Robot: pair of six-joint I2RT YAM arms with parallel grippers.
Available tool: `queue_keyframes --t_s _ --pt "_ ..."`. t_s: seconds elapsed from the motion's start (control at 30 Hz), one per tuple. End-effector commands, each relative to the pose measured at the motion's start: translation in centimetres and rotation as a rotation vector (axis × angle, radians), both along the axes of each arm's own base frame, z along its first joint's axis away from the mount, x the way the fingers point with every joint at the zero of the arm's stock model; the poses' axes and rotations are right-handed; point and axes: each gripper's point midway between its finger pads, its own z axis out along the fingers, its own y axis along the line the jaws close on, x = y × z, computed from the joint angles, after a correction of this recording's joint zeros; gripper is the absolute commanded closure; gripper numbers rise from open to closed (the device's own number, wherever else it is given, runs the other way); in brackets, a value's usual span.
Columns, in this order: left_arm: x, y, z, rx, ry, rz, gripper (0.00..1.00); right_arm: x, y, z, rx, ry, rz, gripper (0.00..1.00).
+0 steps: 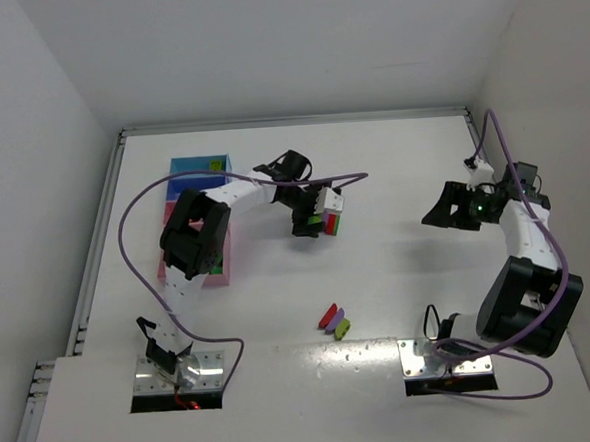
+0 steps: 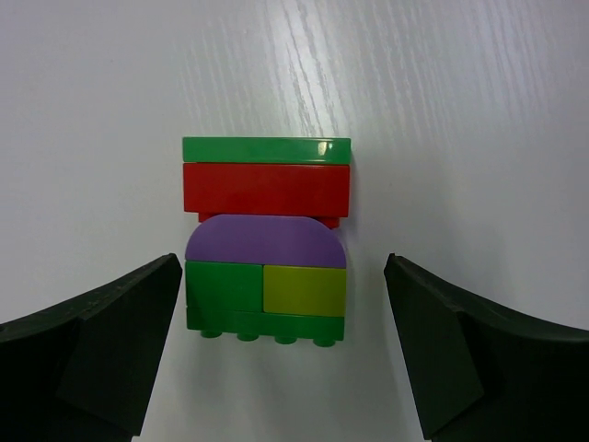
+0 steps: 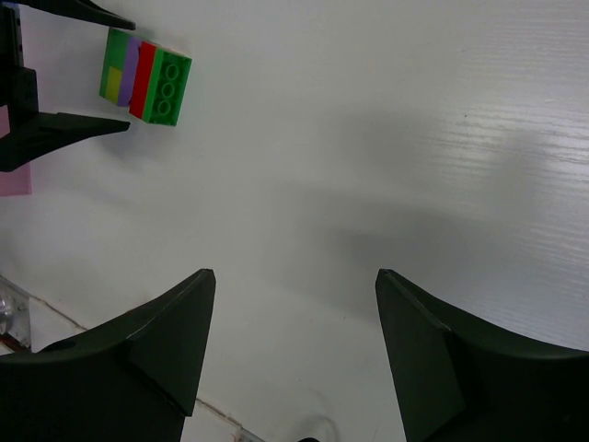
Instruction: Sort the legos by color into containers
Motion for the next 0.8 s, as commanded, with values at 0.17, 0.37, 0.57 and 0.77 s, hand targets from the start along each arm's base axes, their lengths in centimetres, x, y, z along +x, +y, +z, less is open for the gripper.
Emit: queue_keyframes --t_s 0.17,0.37,0.57,0.77 --pt "-1.2 0.4 -0.6 -0.001 0.041 -0.034 0.0 0.7 0.2 0.0 0.002 -0.026 0.027 0.29" --pt "-1.2 0.5 -1.1 0.006 0.077 0.011 0.43 0.7 0.5 0.2 0.019 -0.034 0.036 0.29" --pt "-1.4 -0.2 2.7 -0.086 0.08 0.145 0.65 1.0 4.7 1.3 0.173 -0.053 0.171 0.29" --pt "-4.3 0.8 8.7 -0.2 0.037 0.339 0.65 2.2 10.6 3.0 0.42 0.002 0.362 0.29"
